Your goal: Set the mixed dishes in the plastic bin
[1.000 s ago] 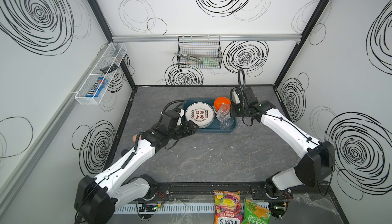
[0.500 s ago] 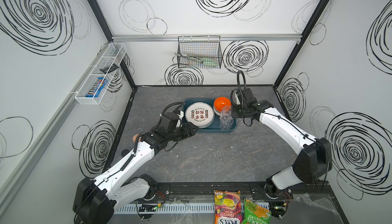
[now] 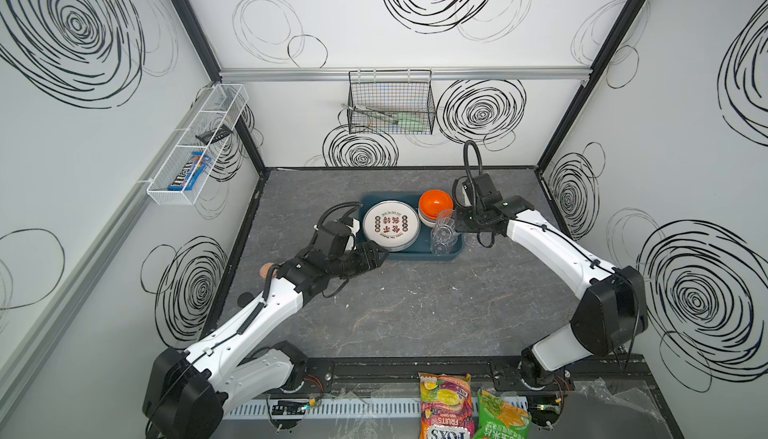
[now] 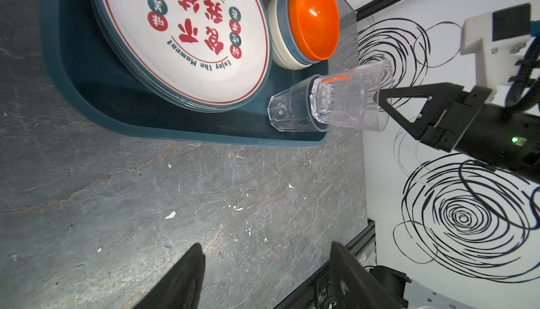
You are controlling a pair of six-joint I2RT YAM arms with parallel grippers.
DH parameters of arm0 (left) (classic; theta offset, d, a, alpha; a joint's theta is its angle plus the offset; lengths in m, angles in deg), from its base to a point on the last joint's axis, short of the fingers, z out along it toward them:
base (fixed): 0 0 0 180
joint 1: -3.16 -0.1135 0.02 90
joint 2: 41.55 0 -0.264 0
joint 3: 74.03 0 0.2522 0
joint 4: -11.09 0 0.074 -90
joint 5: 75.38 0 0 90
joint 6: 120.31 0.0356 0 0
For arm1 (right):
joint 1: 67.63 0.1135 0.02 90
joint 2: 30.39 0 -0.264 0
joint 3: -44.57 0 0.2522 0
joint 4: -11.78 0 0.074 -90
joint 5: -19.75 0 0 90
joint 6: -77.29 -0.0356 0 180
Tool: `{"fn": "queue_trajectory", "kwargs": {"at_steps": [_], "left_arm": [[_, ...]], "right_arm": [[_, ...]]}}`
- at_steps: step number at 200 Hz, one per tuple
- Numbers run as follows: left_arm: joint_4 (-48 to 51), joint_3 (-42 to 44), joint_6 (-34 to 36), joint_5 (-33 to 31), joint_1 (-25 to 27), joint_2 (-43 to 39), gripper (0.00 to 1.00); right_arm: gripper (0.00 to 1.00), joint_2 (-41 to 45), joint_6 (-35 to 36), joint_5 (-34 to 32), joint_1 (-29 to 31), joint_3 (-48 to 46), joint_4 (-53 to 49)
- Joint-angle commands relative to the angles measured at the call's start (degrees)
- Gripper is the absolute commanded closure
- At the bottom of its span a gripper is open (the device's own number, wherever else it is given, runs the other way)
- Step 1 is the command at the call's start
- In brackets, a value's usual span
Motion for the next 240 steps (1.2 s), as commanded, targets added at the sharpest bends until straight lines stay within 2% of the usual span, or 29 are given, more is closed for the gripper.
{"fn": "queue_trajectory", "kwargs": {"at_steps": [1,83,156,240], "left_arm": [[-2.2,0.3,-0.4,0.4,-0.4,-0.8,0.29],[-2.1,0.6,-0.7,0.4,-0.4,-0.8,0.29],[-2.3,0.8,-0.5,0.5,-0.4,-0.8,0.29],[-2.5,2.1,-0.2,0.7,-0.2,-2.0,0.27]], "right_arm": [[0.94,-1.0,-0.3,-0.6,-0.3,-0.1,-1.0],[0.91,-6.3,-2.5,0.5,-0.6,1.8,-3.4],[0.69,-5.7,-3.1,1.5,-0.6,2.4,-3.0],[0.59,-1.1,-3.4,0.4,-0.9,4.0,-3.9]]}}
